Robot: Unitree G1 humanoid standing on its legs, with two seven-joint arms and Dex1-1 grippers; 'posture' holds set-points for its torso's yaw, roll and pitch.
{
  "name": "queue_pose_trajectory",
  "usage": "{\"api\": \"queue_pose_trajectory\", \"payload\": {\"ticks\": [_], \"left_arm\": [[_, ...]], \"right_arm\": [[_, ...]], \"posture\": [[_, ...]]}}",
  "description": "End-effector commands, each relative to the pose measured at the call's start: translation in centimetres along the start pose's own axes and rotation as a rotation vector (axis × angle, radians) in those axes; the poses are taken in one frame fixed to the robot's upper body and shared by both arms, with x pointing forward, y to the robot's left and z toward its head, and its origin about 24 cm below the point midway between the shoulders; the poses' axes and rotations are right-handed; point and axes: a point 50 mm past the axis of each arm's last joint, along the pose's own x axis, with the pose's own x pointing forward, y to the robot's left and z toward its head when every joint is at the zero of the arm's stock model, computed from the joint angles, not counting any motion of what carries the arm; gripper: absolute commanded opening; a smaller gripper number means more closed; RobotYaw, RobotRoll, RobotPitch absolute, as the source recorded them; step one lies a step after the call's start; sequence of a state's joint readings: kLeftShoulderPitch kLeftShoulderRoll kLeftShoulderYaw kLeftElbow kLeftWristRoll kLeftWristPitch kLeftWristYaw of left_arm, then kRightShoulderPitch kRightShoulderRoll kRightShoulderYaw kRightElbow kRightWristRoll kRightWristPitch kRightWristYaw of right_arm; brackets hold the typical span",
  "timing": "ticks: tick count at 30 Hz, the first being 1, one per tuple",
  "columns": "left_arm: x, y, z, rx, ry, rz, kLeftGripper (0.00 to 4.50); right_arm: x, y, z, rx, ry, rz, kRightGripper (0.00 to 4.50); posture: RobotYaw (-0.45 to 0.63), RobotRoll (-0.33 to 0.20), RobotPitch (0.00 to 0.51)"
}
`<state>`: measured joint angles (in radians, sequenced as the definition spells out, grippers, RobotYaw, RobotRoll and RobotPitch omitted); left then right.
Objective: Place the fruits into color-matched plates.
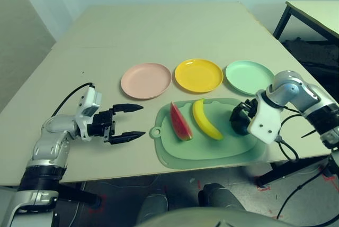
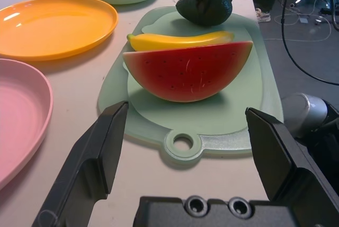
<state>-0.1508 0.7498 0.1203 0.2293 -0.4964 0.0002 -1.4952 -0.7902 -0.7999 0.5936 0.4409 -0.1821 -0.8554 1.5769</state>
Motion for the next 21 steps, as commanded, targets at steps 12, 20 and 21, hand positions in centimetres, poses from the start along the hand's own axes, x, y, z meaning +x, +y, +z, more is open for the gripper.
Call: {"api": "queue_pose_trajectory", "payload": {"ticks": [12, 20, 21], "left_arm": [[0.3, 0.8, 0.1, -0.016, -0.044, 0.074, 4.5], [0.4, 0.7, 0.0, -0.01, -0.034, 0.073, 4.5], [0.4, 0.6, -0.1, -0.01, -0.034, 0.072, 4.5]], "right_arm": [[-6.7, -3.3, -4.7, 0.201, 0.241, -0.178, 3.14], [-5.5, -1.4, -8.6, 0.354, 0.512, -0.239, 3.14], [-5.5, -1.2, -9.0, 0.362, 0.554, -0.249, 3.14]], "posture": [[-0.11, 0.0, 0.02], [-0.1, 0.0, 0.011], [-0.09, 0.0, 0.008]]}}
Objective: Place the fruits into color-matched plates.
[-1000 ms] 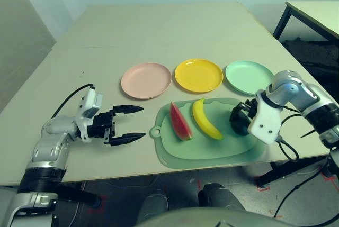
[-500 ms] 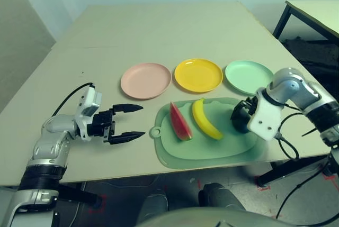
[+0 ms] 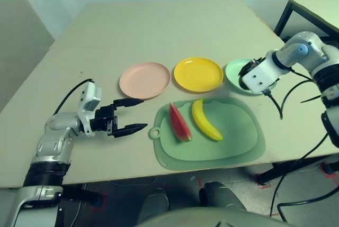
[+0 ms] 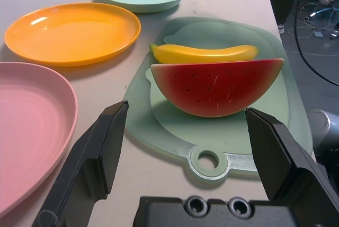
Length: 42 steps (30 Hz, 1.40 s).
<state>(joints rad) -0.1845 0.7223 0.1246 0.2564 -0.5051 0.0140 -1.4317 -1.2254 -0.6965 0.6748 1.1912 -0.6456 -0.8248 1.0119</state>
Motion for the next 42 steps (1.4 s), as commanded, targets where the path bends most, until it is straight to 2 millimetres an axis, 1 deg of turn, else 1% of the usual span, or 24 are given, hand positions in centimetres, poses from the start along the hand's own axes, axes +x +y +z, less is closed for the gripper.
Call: {"api": "queue_pose_trajectory", "payload": {"ticks": [1, 10, 18, 29, 30, 32, 42], "left_arm": [[0.0, -0.3, -0.2, 0.004, 0.009, 0.0, 4.5], [-0.6, -0.3, -0.2, 0.007, 0.016, 0.017, 4.5], [-0.8, -0.2, -0.4, 0.008, 0.018, 0.021, 4.5], [-0.6, -0.5, -0.6, 0.007, 0.019, 0.012, 4.5], [-0.6, -0.5, -0.6, 0.007, 0.023, 0.011, 4.5], [-0.7, -0.6, -0.8, 0.008, 0.037, 0.001, 4.5], [-0.6, -0.7, -0.9, 0.009, 0.034, 0.003, 4.5]], "right_arm": [[0.5, -0.1, -1.2, 0.033, 0.131, -0.068, 3.14], [1.5, 0.1, -2.0, 0.091, 0.215, -0.161, 3.14], [2.3, 0.9, -2.0, 0.163, 0.197, -0.163, 3.14], [2.4, 0.9, -2.1, 0.207, 0.2, -0.179, 3.14], [2.5, 0.9, -2.1, 0.206, 0.202, -0.179, 3.88], [2.6, 0.9, -2.0, 0.209, 0.199, -0.174, 4.48], [2.6, 0.9, -1.9, 0.21, 0.189, -0.166, 4.48]], "posture": [[-0.09, 0.0, 0.008], [-0.07, 0.0, 0.006], [-0.08, 0.0, 0.01], [-0.07, 0.0, 0.019], [-0.07, 0.0, 0.022], [-0.07, 0.0, 0.022], [-0.07, 0.0, 0.023]]}}
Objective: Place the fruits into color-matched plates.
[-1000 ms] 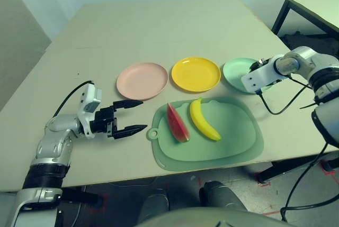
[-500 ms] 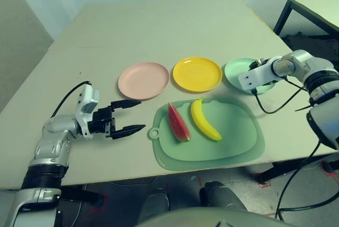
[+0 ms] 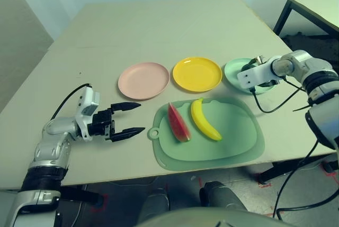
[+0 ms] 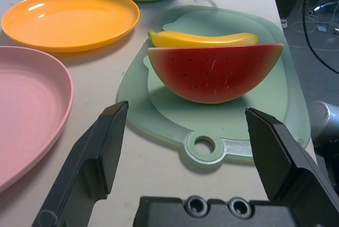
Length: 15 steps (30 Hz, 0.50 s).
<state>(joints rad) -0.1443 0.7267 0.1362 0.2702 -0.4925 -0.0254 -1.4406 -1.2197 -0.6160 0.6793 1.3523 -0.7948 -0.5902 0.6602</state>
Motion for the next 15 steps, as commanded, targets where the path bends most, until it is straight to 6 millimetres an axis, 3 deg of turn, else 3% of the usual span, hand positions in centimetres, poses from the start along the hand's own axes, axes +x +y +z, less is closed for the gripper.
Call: {"api": "queue_pose_trajectory", "payload": {"ticks": [1, 7, 11, 15], "left_arm": [[0.1, -0.1, 0.0, 0.012, 0.009, -0.008, 4.5], [0.1, 0.0, 0.0, 0.014, 0.009, -0.005, 4.5], [0.0, 0.1, 0.1, 0.013, 0.011, -0.007, 4.5], [-0.1, 0.1, 0.0, 0.01, 0.017, -0.014, 4.5]], "right_arm": [[-0.1, 0.2, -0.2, 0.014, -0.012, 0.003, 4.48], [-1.8, -1.8, 0.4, -0.025, -0.093, -0.004, 4.48], [-3.9, -3.8, 2.3, -0.09, -0.283, 0.005, 4.48], [-5.3, -4.3, 4.7, -0.222, -0.473, 0.047, 4.48]], "posture": [[-0.08, 0.0, 0.021], [-0.08, 0.0, 0.02], [-0.1, 0.0, 0.023], [-0.11, 0.0, 0.023]]}}
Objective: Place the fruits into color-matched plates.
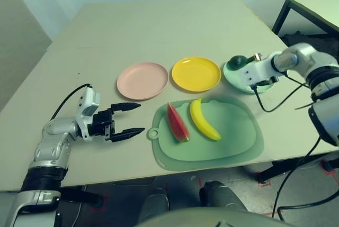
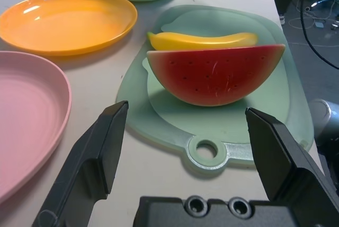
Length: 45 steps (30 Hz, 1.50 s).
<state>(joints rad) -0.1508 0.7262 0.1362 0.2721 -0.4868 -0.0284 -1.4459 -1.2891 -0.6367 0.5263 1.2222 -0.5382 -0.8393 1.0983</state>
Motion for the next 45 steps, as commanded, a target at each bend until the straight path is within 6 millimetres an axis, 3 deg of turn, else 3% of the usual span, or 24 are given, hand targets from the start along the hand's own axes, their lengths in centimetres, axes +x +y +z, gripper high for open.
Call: {"api": "queue_pose_trajectory", "payload": {"ticks": [1, 7, 10, 15, 21, 27, 35, 39, 45], "left_arm": [[-0.1, 0.1, -0.1, 0.001, 0.015, -0.01, 4.5], [-0.1, 0.1, 0.0, 0.001, 0.016, -0.018, 4.5], [-0.1, 0.1, 0.0, 0.004, 0.021, -0.021, 4.5], [-0.3, -0.2, 0.0, 0.001, 0.023, -0.02, 4.5], [-0.4, -0.1, -0.2, -0.005, 0.025, -0.023, 4.5], [0.1, 0.1, 0.0, 0.005, 0.019, -0.029, 4.5], [0.1, -0.2, 0.1, 0.006, 0.014, -0.026, 4.5], [0.0, -0.3, 0.1, 0.007, 0.013, -0.017, 4.5], [0.3, -0.5, 0.3, 0.008, 0.001, 0.0, 4.5]], "right_arm": [[-0.3, -0.4, 2.5, -0.126, -0.168, 0.047, 4.48], [-0.4, 1.8, 8.1, -0.425, -0.374, 0.155, 4.48], [-0.6, 2.3, 9.7, -0.397, -0.435, 0.169, 4.48], [-0.7, 1.7, 9.1, -0.271, -0.392, 0.134, 4.48], [-0.8, 3.3, 9.9, -0.517, -0.351, 0.208, 4.48], [0.5, 2.8, 11.4, -0.598, -0.39, 0.22, 4.48], [1.9, 1.9, 11.6, -0.653, -0.376, 0.232, 4.48], [3.2, 1.4, 12.8, -0.682, -0.383, 0.259, 4.48], [4.9, 1.6, 12.8, -0.68, -0.364, 0.302, 4.48]], "posture": [[-0.11, 0.0, 0.023], [-0.11, 0.0, 0.02], [-0.1, 0.0, 0.021], [-0.1, 0.0, 0.022], [-0.12, 0.0, 0.019], [-0.11, 0.0, 0.027], [-0.08, 0.0, 0.04], [-0.07, 0.0, 0.044], [-0.05, 0.0, 0.056]]}}
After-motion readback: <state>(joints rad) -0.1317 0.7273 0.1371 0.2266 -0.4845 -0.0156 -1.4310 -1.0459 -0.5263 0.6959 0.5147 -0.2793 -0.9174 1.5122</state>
